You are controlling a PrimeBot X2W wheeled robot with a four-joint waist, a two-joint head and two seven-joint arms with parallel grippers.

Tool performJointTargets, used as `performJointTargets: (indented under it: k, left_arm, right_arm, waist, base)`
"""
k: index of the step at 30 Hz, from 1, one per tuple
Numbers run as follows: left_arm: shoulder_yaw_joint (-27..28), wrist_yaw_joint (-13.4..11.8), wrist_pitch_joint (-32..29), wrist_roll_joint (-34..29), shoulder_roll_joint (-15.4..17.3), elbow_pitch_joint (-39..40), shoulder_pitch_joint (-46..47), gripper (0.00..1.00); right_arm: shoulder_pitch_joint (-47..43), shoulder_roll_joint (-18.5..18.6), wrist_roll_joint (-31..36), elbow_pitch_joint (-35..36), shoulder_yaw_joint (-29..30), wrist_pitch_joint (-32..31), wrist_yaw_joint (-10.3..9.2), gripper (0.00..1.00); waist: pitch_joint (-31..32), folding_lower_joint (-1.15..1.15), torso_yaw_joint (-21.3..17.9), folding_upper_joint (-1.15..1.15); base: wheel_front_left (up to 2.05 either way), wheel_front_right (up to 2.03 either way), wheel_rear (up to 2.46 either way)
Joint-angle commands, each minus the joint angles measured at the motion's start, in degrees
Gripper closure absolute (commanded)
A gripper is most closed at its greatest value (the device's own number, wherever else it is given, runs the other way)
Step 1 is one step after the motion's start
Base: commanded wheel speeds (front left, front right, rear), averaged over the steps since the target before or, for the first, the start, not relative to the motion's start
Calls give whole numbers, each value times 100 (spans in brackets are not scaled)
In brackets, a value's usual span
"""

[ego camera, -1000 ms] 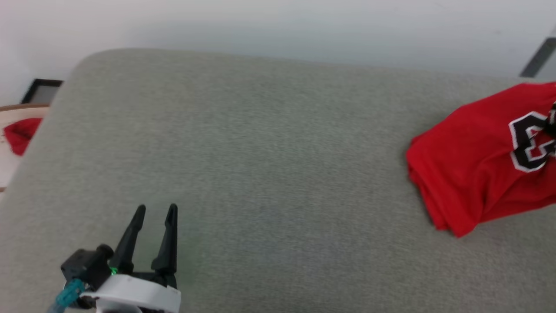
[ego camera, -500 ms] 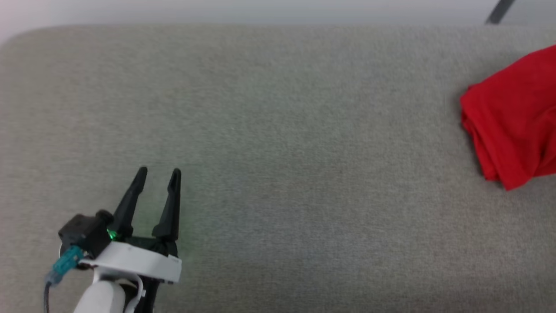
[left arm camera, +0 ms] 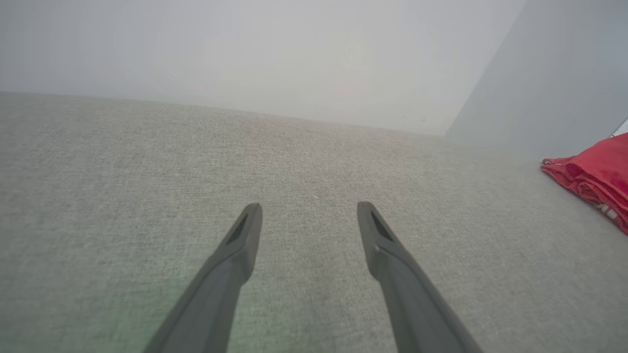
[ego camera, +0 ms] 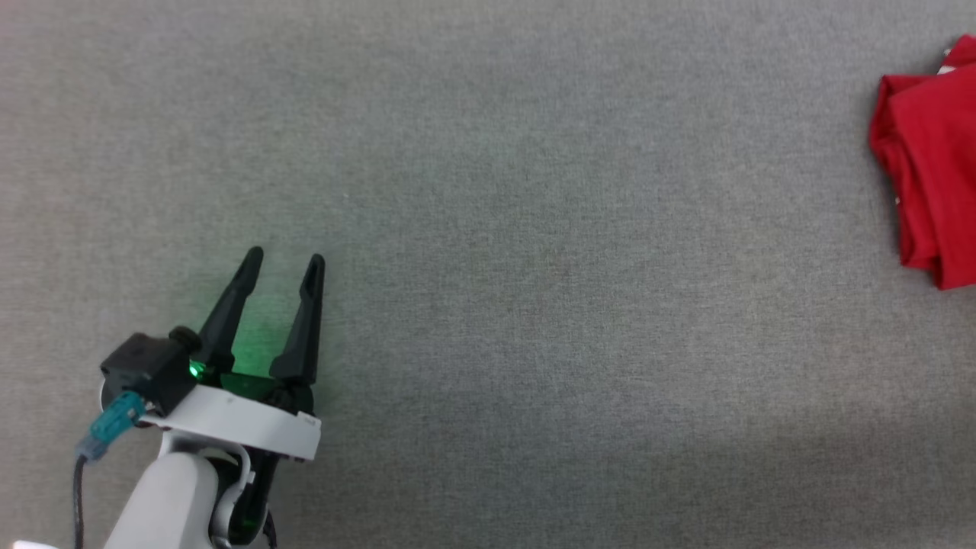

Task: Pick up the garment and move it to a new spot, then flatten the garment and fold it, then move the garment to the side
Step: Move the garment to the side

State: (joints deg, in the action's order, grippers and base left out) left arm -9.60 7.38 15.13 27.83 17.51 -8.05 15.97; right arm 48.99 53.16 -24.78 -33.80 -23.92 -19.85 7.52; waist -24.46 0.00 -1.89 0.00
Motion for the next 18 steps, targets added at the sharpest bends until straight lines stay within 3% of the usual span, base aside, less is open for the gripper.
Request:
performJointTargets:
  k: [1,10,12,13,14,15,18]
  left_arm:
    - [-22,14,-7,32,32,-10,90,0]
    - [-142,14,-7,80,97,-55,241,0]
    - [-131,14,-7,85,113,-69,243,0]
    - [-124,14,-7,89,120,-74,237,0]
    - [-116,14,-7,96,124,-76,226,0]
    - [-113,14,-7,104,127,-85,210,0]
    - [-84,14,-7,139,133,-106,134,0]
  right_arm:
    - [102,31,117,-160,-26,137,-6,100]
    - [320,-241,446,-1080,206,752,-6,100]
    - [383,-338,556,-1275,248,899,-6,65]
    - [429,-385,617,-1364,272,970,-6,53]
    - [462,-435,688,-1449,282,1027,-6,21]
    - [488,-495,741,-1524,292,1073,-6,0]
    - [568,-650,860,-1733,351,1211,-6,0]
  waist:
    - [-141,0,-57,0]
    - [-272,0,26,0]
    - [-271,0,38,0]
    - [-264,0,40,0]
    - [-254,0,41,0]
    - [-228,0,42,0]
    - [-103,0,47,0]
  base:
    - [0,0,0]
    - [0,0,0]
    - [0,0,0]
    - [0,0,0]
    - [0,0,0]
    - [0,0,0]
    - [0,0,0]
